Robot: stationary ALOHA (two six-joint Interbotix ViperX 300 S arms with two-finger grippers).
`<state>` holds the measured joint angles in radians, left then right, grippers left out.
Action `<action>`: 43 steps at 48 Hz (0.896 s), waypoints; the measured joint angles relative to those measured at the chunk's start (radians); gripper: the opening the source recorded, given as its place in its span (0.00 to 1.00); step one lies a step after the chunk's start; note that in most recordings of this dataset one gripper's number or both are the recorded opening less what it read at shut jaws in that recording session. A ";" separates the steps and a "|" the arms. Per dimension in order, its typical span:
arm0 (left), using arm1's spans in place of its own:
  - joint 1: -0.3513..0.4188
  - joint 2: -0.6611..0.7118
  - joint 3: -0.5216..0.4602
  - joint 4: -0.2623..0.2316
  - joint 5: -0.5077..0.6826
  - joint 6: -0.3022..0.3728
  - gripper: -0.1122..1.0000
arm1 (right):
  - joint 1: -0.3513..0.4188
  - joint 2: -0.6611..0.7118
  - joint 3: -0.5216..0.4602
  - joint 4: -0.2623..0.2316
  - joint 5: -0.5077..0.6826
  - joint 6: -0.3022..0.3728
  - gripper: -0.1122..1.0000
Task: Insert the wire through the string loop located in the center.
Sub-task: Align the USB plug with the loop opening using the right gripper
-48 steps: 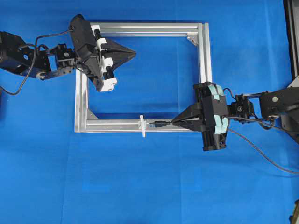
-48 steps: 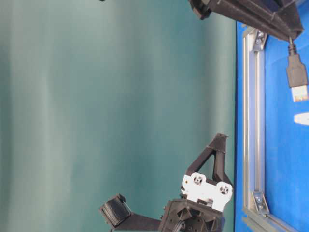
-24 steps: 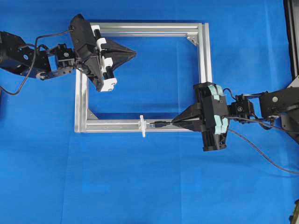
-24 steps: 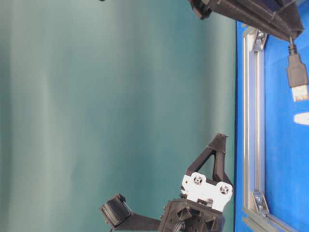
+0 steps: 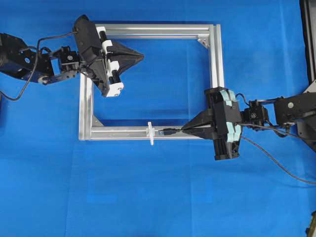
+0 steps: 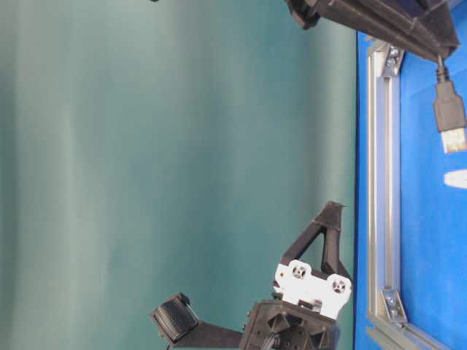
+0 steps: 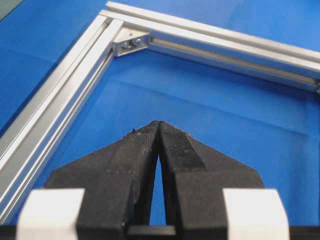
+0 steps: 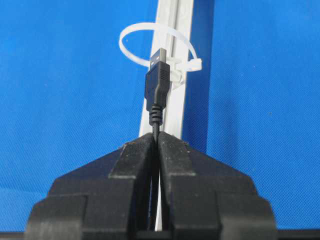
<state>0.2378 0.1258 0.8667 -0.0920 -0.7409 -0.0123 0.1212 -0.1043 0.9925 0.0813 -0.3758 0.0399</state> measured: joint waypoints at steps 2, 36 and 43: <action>0.000 0.002 0.000 -0.002 0.000 0.002 0.10 | 0.002 -0.002 0.000 0.000 -0.002 0.000 0.08; 0.000 0.002 0.000 -0.002 0.000 0.002 0.10 | 0.002 0.002 -0.005 0.002 -0.002 0.000 0.08; -0.002 0.002 0.000 0.000 0.000 0.002 0.10 | 0.002 0.015 -0.018 0.000 -0.002 0.000 0.08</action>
<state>0.2362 0.1273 0.8667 -0.0920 -0.7409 -0.0107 0.1227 -0.0890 0.9741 0.0813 -0.3774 0.0399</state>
